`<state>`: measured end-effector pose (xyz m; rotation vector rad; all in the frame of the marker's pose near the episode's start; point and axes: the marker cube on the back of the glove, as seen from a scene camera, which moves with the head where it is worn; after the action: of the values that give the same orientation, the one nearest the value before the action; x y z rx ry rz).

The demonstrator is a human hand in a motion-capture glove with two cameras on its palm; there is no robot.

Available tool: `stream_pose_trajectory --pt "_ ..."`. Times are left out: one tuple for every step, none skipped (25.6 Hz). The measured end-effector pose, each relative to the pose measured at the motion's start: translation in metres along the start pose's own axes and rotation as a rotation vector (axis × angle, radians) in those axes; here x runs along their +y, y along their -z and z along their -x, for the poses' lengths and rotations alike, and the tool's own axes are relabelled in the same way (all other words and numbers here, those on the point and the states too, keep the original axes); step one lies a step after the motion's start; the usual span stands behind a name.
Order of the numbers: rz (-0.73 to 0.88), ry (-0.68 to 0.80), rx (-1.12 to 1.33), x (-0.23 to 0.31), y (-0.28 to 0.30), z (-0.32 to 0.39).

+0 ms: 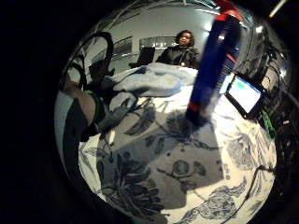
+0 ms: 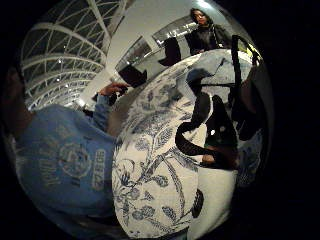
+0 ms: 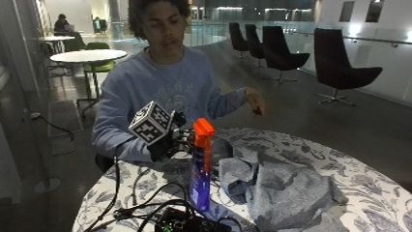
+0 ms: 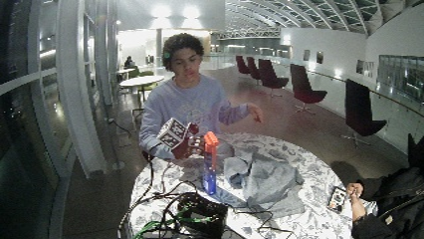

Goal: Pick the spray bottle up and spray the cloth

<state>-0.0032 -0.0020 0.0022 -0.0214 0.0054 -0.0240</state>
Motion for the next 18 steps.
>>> stream_pose_trajectory --pt "0.004 0.006 0.002 0.0 0.0 0.001" --pt "0.011 0.015 0.007 0.0 -0.001 0.002" --pt "0.018 0.024 0.013 0.0 -0.002 0.003" --pt "0.023 0.031 0.019 0.0 -0.002 0.004" --pt "0.025 0.034 0.025 0.0 -0.002 0.004" --pt "0.026 0.034 0.03 0.0 -0.002 0.004" --pt "0.028 0.031 0.036 0.0 -0.002 0.004" --pt "0.033 0.027 0.043 0.001 -0.002 0.003" --pt "0.043 0.021 0.052 0.001 -0.002 0.003" --pt "0.056 0.013 0.06 0.0 -0.002 0.003" --pt "0.076 0.003 0.067 0.0 -0.001 0.002" --pt "0.104 -0.011 0.07 -0.001 0.0 0.002" --pt "0.138 -0.027 0.069 -0.002 0.001 0.003" --pt "0.177 -0.042 0.068 -0.003 0.003 0.003" --pt "0.215 -0.057 0.068 -0.004 0.005 0.004" --pt "0.246 -0.07 0.07 -0.003 0.007 0.005" --pt "0.268 -0.082 0.071 -0.002 0.009 0.006" --pt "0.281 -0.093 0.071 -0.001 0.012 0.007"
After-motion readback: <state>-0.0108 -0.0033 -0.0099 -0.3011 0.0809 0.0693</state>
